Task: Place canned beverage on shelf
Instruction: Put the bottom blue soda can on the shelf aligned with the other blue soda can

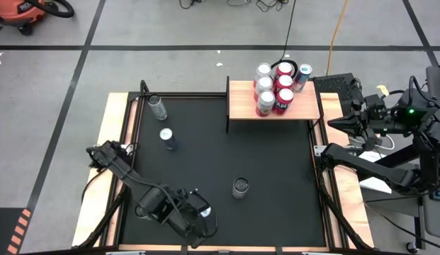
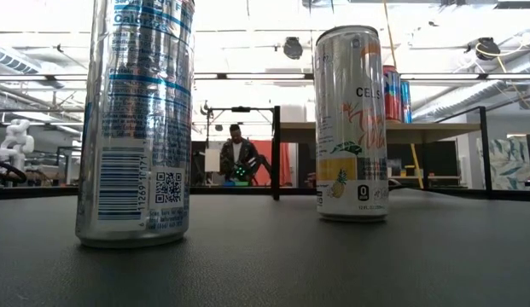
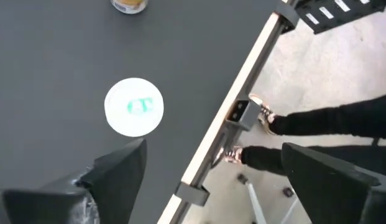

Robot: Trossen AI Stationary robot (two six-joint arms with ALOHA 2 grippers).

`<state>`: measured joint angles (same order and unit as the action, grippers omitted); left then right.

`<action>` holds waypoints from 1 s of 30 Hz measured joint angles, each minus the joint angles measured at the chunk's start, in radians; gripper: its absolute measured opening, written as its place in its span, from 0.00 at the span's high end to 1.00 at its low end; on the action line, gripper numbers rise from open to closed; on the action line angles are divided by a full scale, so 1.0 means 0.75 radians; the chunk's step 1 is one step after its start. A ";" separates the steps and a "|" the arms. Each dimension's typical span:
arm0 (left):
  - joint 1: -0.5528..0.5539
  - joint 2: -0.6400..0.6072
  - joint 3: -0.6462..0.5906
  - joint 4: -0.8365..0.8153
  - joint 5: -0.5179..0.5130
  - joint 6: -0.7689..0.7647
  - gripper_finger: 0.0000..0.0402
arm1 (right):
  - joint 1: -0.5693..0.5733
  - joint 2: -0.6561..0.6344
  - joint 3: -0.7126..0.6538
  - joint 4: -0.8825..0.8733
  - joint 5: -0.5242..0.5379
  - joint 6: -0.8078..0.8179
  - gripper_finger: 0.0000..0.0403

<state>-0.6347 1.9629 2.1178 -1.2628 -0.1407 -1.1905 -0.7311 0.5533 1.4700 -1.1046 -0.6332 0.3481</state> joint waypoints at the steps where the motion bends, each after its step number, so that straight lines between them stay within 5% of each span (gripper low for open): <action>1: -0.012 0.003 0.000 0.001 -0.002 -0.002 0.06 | 0.000 0.000 0.000 0.000 0.001 -0.001 1.00; 10: -0.056 0.040 0.000 -0.071 -0.254 0.033 0.05 | 0.000 0.000 0.000 0.000 0.003 0.035 1.00; 30: 0.084 0.050 -0.242 0.156 -0.135 0.271 0.05 | 0.000 -0.001 0.000 -0.001 0.006 0.009 1.00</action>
<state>-0.5715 2.0004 1.9360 -1.1455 -0.2416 -0.9870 -0.7311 0.5529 1.4700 -1.1053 -0.6289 0.3546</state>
